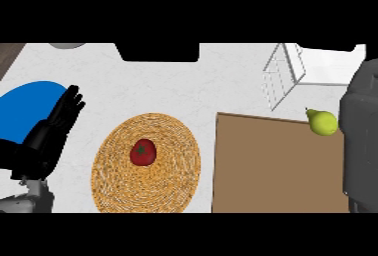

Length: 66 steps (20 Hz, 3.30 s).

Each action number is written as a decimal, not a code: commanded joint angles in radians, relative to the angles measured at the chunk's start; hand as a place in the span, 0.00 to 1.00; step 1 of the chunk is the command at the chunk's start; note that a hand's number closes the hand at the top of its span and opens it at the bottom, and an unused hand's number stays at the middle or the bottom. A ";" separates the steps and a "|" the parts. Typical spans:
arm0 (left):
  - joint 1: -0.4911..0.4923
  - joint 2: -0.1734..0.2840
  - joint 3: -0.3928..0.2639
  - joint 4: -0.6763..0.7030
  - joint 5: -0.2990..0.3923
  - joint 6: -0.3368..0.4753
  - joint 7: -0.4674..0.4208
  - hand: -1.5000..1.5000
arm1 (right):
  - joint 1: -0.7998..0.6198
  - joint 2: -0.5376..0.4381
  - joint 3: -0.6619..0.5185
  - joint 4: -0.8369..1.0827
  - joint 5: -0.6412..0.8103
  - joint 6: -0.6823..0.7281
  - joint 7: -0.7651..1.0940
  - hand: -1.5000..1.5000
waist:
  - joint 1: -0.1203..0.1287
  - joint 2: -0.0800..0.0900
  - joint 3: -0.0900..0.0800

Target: Pick the squash from the tray and place it in the tiered shelf

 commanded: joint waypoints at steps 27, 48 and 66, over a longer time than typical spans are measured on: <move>-0.020 -0.030 -0.012 0.023 -0.025 0.003 0.002 0.50 | -0.290 -0.270 0.088 0.805 0.121 0.136 -0.653 1.00 | 0.000 -0.009 0.008; -0.010 -0.021 0.016 0.015 -0.011 -0.014 0.005 0.50 | -0.227 -0.502 0.187 0.968 0.422 0.204 -0.532 0.00 | -0.004 -0.012 0.007; 0.024 -0.043 -0.012 0.003 -0.038 -0.010 -0.004 0.50 | -0.504 -0.497 -0.212 0.758 0.148 0.083 -0.188 0.00 | -0.014 -0.019 0.008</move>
